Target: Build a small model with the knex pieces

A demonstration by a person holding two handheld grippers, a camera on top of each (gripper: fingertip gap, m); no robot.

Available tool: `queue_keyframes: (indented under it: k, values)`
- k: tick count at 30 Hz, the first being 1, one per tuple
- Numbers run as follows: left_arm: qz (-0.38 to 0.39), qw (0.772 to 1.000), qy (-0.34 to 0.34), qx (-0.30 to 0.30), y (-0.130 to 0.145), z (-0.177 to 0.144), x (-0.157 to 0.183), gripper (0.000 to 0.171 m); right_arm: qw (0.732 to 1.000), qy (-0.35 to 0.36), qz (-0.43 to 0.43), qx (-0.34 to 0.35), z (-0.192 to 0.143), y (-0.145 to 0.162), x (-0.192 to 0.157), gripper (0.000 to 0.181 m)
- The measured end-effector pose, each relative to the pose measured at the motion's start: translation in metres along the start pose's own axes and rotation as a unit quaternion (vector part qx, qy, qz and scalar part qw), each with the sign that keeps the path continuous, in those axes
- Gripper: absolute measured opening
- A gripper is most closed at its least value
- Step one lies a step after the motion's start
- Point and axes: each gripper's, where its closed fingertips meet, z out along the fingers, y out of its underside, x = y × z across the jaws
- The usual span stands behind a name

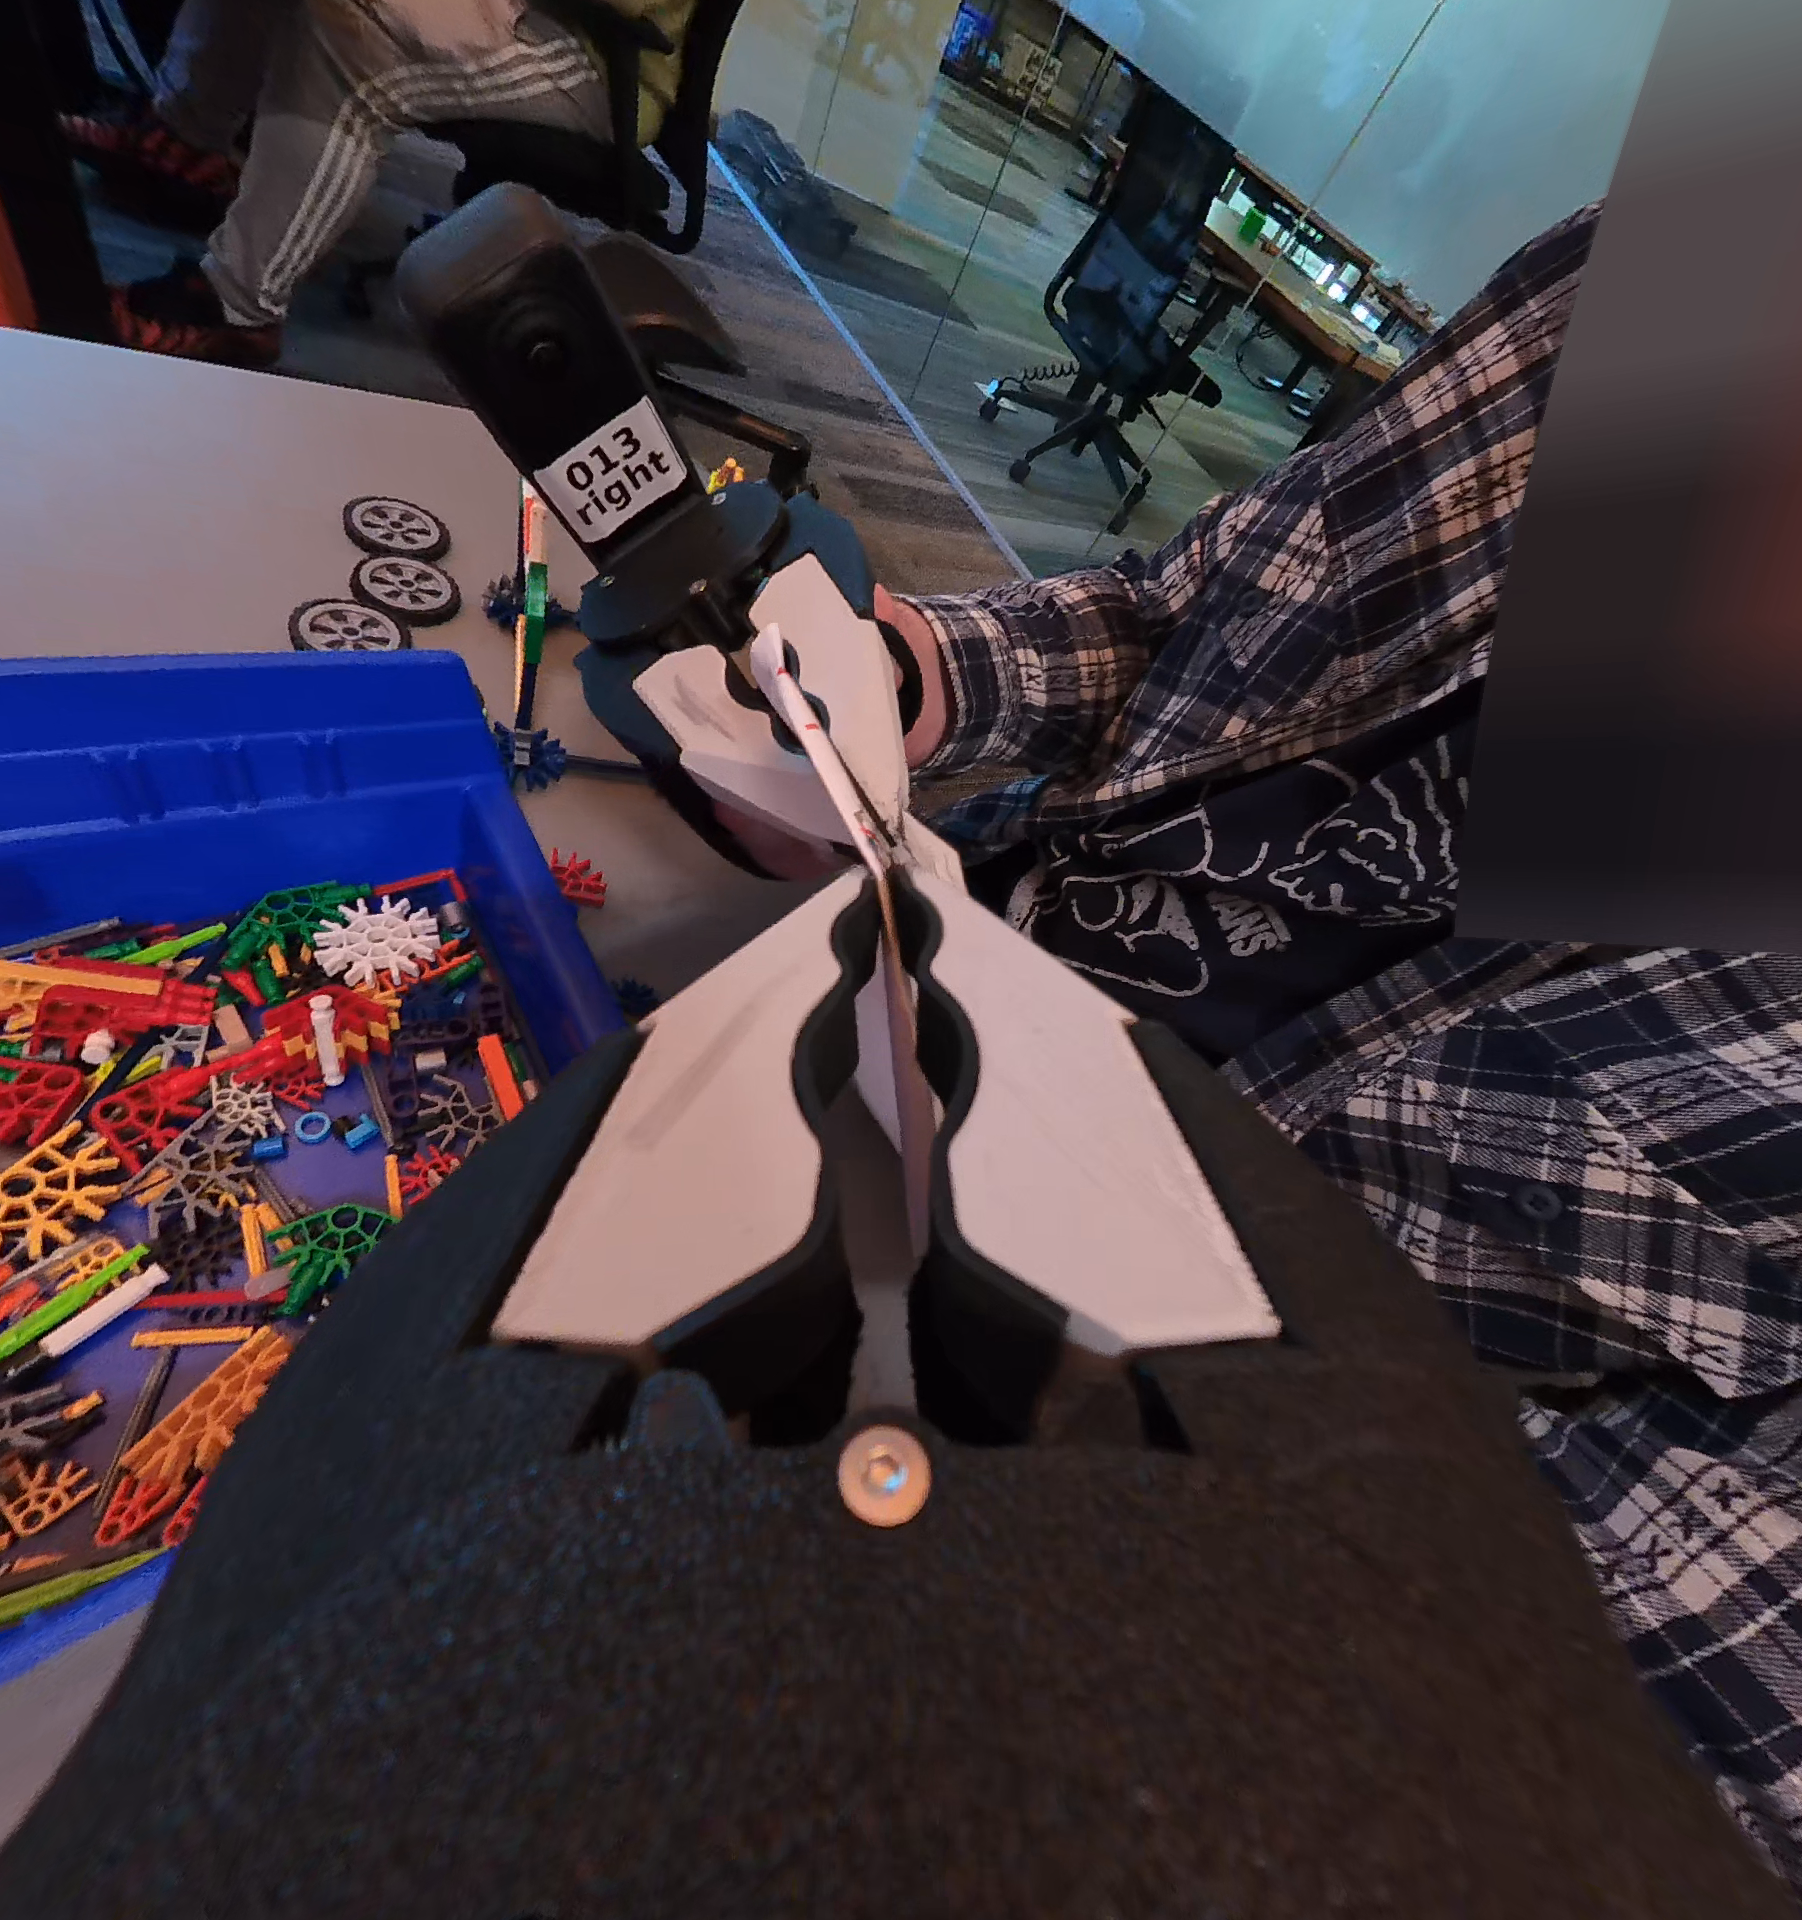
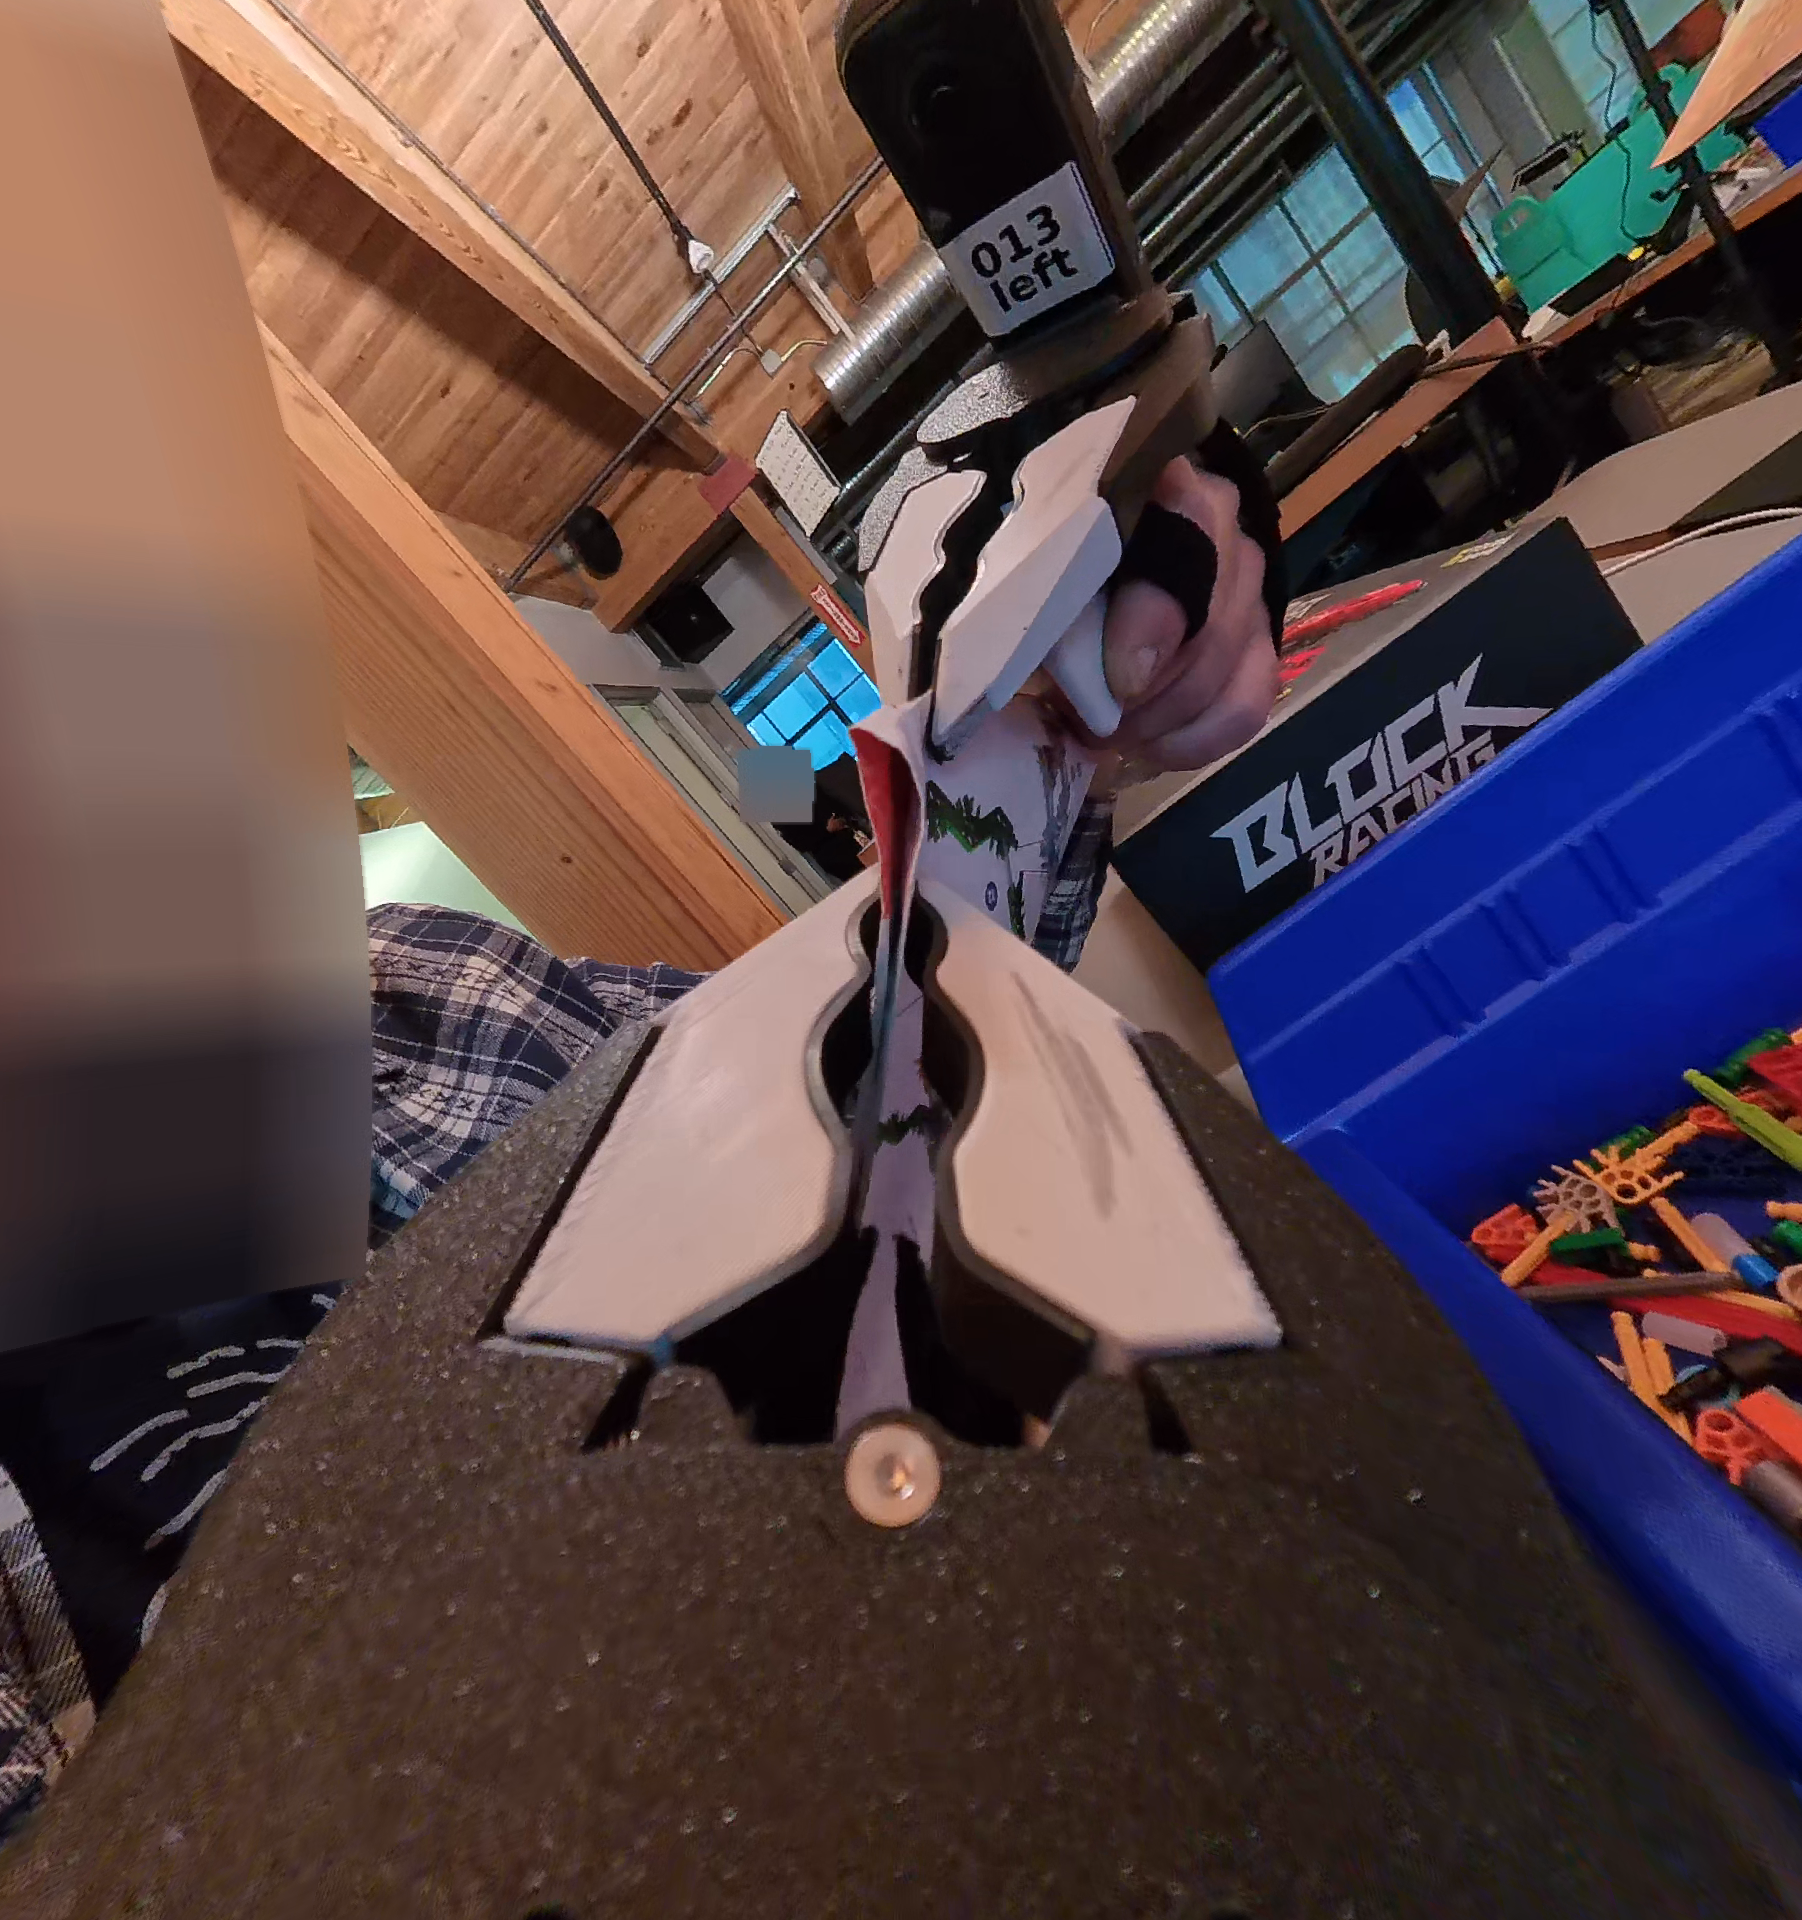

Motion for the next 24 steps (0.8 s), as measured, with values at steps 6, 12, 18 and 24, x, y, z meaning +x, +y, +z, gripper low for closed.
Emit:
queue_keyframes:
  k: [6, 12, 18, 24]
  values:
    - [0.005, 1.000, 0.006, 0.003, -0.0023, -0.0001, 0.0051, 0.001, 1.000, -0.008, -0.003, -0.001, 0.0015, -0.0007, -0.0042, 0.000]
    - [0.003, 1.000, 0.007, 0.006, -0.0031, -0.0009, 0.0044, 0.001, 1.000, -0.005, -0.004, 0.000, 0.0015, -0.0018, -0.0041, 0.000]
    - [0.000, 1.000, 0.006, 0.008, -0.0028, -0.0014, 0.0030, 0.001, 1.000, -0.003, -0.004, 0.000, 0.0013, -0.0022, -0.0037, 0.000]
    - [0.000, 1.000, 0.004, 0.007, -0.0025, -0.0018, 0.0021, 0.001, 1.000, -0.002, -0.003, -0.001, 0.0012, -0.0025, -0.0027, 0.000]
